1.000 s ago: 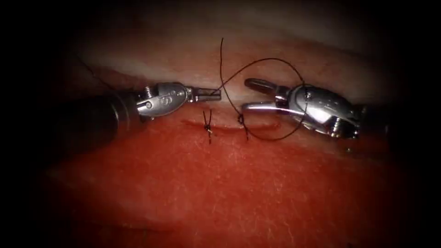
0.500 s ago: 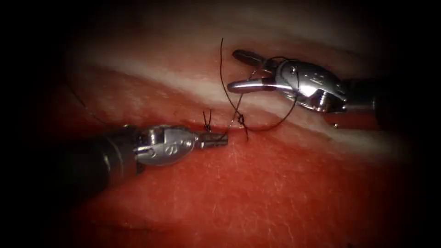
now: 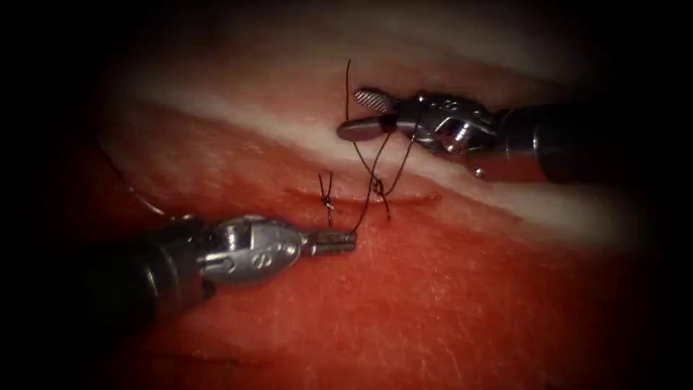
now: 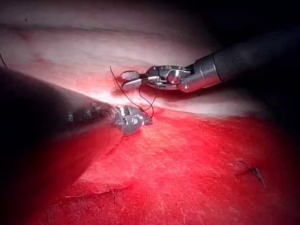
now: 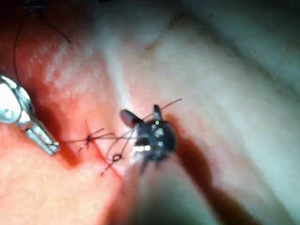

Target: Wound Closure

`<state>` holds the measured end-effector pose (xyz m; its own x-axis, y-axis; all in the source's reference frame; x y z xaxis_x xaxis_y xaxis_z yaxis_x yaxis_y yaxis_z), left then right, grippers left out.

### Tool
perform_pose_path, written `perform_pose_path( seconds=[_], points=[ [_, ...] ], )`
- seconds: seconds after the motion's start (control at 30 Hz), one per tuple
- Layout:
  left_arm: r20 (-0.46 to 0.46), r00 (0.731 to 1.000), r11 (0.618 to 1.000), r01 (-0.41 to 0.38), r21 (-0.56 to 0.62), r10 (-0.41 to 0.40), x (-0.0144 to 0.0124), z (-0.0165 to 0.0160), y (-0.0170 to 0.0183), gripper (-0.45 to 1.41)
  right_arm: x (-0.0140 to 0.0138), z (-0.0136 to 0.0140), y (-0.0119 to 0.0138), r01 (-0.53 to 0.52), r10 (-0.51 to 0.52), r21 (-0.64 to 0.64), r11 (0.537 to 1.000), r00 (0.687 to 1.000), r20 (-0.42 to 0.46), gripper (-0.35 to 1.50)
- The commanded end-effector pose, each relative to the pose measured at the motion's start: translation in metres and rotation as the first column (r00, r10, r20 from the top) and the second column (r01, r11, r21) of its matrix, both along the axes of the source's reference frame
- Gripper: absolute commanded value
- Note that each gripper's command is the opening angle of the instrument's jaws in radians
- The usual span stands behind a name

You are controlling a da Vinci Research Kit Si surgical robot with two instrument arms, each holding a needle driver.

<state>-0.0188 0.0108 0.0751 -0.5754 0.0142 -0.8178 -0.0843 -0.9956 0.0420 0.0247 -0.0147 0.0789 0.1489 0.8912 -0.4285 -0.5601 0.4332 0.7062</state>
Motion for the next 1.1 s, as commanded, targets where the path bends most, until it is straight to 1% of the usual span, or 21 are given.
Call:
perform_pose_path(
  seconds=[0.03, 0.17, 0.3, 0.4, 0.5, 0.7, 0.73, 0.77, 0.8, 0.83, 0.87, 0.9, 0.93, 1.0, 1.1],
  points=[
    [0.002, 1.0, 1.0, -0.001, 0.0, 0.001, -0.0004, 0.0007, 0.0002, -0.45, 0.0016, 0.0005, 0.0, -0.023, 0.024, 0.031, 0.999, 1.0, -0.013, 1.09],
    [0.002, 1.0, 1.0, -0.005, 0.001, 0.005, 0.0, 0.0007, 0.0001, -0.45, 0.002, 0.0012, 0.0008, -0.087, 0.089, 0.121, 0.989, 0.996, -0.017, 1.09],
    [0.006, 1.0, 1.0, -0.01, 0.002, 0.01, 0.0005, 0.0006, 0.0, -0.45, 0.0016, 0.0026, 0.0015, -0.12, 0.122, 0.172, 0.978, 0.993, -0.002, 1.12],
    [0.004, 1.0, 1.0, -0.01, 0.001, 0.01, 0.0007, 0.0006, -0.0001, -0.45, 0.0014, 0.0039, 0.0015, -0.116, 0.115, 0.198, 0.973, 0.993, 0.02, 1.14],
    [0.005, 1.0, 1.0, -0.011, 0.001, 0.011, 0.0009, 0.0006, -0.0001, -0.45, 0.0013, 0.0058, 0.0009, -0.116, 0.109, 0.22, 0.969, 0.993, 0.043, 1.14],
    [0.005, 1.0, 1.0, -0.012, 0.001, 0.012, 0.0011, 0.0005, -0.0002, -0.45, 0.002, 0.0067, -0.0001, -0.093, 0.088, 0.228, 0.969, 0.996, 0.032, 1.16],
    [0.005, 1.0, 1.0, -0.012, 0.001, 0.012, 0.0011, 0.0005, -0.0002, -0.45, 0.0022, 0.0066, -0.0001, -0.092, 0.087, 0.229, 0.969, 0.996, 0.029, 1.12],
    [0.005, 1.0, 1.0, -0.012, 0.001, 0.012, 0.0012, 0.0005, -0.0002, -0.45, 0.0025, 0.0066, -0.0001, -0.097, 0.093, 0.233, 0.968, 0.995, 0.03, 1.07],
    [0.003, 1.0, 1.0, -0.011, 0.0, 0.011, 0.0012, 0.0005, -0.0002, -0.45, 0.0027, 0.0065, -0.0001, -0.115, 0.11, 0.257, 0.959, 0.993, 0.033, 0.97],
    [0.004, 1.0, 1.0, -0.012, 0.0, 0.012, 0.0013, 0.0005, -0.0003, -0.45, 0.003, 0.0065, 0.0, -0.137, 0.135, 0.277, 0.951, 0.99, 0.027, 0.74],
    [0.002, 1.0, 1.0, -0.011, 0.0, 0.011, 0.0014, 0.0004, -0.0002, -0.45, 0.0032, 0.0065, 0.0001, -0.154, 0.153, 0.288, 0.945, 0.988, 0.027, 0.28],
    [0.002, 1.0, 1.0, -0.011, 0.0, 0.011, 0.0015, 0.0004, -0.0002, -0.45, 0.0033, 0.0064, 0.0002, -0.17, 0.171, 0.298, 0.939, 0.985, 0.023, -0.22],
    [-0.002, 1.0, 1.0, -0.009, 0.0, 0.009, 0.0017, 0.0004, -0.0001, -0.45, 0.0033, 0.0064, 0.0002, -0.207, 0.215, 0.317, 0.926, 0.977, 0.011, -0.35],
    [-0.011, 1.0, 1.0, -0.004, 0.002, 0.004, 0.0026, 0.0006, 0.0007, -0.45, 0.0029, 0.0062, 0.0003, -0.226, 0.245, 0.283, 0.932, 0.969, -0.032, -0.35],
    [-0.038, 0.999, 1.0, 0.018, 0.009, -0.018, 0.0045, 0.0016, 0.0027, -0.45, 0.0014, 0.0049, 0.0, -0.219, 0.234, 0.231, 0.948, 0.971, -0.038, -0.35]
  ],
)
